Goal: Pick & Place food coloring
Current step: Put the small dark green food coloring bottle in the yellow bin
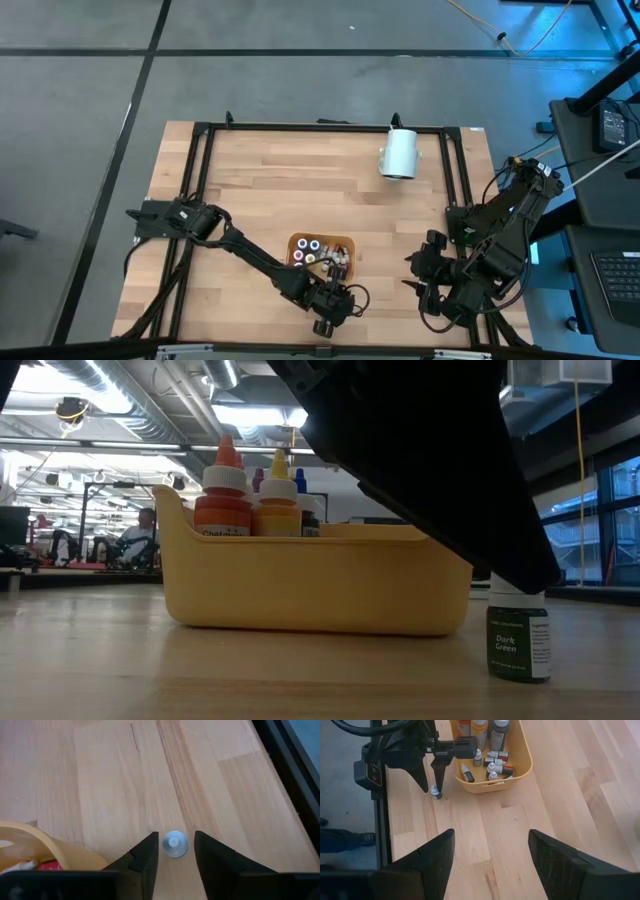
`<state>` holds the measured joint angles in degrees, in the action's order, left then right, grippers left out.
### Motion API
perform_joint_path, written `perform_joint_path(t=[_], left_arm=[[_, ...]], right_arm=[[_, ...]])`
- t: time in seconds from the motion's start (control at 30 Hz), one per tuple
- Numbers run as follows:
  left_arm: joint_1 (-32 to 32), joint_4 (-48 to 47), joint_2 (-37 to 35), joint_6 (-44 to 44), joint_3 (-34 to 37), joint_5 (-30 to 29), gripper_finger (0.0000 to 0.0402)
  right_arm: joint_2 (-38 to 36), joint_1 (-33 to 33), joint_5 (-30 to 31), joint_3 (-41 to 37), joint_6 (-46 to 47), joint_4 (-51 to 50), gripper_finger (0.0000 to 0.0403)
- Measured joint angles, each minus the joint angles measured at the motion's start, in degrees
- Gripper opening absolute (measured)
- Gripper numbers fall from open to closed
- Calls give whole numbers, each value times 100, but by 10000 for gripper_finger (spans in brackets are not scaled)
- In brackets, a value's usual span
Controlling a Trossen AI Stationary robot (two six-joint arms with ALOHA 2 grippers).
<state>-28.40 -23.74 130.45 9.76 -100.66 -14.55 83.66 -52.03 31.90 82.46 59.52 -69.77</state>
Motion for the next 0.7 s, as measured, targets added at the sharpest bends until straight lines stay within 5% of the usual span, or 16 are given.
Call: perform_joint_path(t=[0.7], left_arm=[[2,-87,-123,48,-17,55,49]], right_arm=[[0,0,-4,0,-19,0,255]])
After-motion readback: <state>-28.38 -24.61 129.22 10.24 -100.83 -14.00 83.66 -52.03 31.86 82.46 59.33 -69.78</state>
